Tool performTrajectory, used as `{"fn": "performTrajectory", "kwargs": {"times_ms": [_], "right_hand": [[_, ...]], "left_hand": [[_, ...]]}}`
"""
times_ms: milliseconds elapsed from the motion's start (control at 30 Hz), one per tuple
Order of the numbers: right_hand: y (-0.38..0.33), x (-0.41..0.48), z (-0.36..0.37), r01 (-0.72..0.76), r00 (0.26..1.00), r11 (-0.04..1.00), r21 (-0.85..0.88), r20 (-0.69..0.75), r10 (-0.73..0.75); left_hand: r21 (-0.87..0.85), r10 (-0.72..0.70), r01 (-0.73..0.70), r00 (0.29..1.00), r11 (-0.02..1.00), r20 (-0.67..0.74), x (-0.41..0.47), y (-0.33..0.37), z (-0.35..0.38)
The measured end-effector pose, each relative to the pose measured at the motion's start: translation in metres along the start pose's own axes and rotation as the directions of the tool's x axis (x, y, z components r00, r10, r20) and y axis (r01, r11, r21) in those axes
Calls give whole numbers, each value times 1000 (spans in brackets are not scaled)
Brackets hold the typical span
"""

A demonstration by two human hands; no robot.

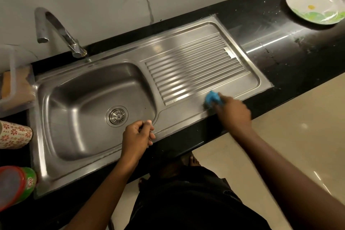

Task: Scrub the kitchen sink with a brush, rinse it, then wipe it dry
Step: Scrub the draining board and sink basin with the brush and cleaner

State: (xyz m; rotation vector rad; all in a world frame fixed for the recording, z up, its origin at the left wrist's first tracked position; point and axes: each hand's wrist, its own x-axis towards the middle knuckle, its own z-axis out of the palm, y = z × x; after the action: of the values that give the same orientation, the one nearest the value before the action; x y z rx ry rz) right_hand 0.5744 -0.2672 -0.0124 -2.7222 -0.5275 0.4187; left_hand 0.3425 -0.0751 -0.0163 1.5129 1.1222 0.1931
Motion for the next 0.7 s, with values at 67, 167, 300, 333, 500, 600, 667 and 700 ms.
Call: {"fn": "performTrajectory", "kwargs": {"times_ms": [67,167,300,333,500,600,667,700], "right_hand": [[-39,-21,26,107,989,994,14,96,-108],[-82,-50,57,307,937,952,-6,178,-301],[-59,-41,53,344,927,937,-54,179,-330],[-45,-29,47,299,946,952,-69,151,-286],[29,34,-4,30,999,999,45,-34,-29],[33,44,-18,-49,996,995,86,-72,55],[8,31,-9,-34,999,995,99,-29,37],[-8,21,0,0,1000,994,108,7,-1]], "left_hand": [[3,-3,3,1000,1000,4,1,1,4],[3,-6,6,1000,1000,-6,5,6,9],[8,1,-1,1000,1000,3,7,12,13],[6,3,-3,1000,1000,7,8,13,14],[14,10,-11,1000,1000,21,7,13,13],[11,9,-10,1000,1000,15,8,13,12],[0,8,-8,1000,1000,8,9,15,13],[-4,6,-6,1000,1000,4,9,15,13]]}}
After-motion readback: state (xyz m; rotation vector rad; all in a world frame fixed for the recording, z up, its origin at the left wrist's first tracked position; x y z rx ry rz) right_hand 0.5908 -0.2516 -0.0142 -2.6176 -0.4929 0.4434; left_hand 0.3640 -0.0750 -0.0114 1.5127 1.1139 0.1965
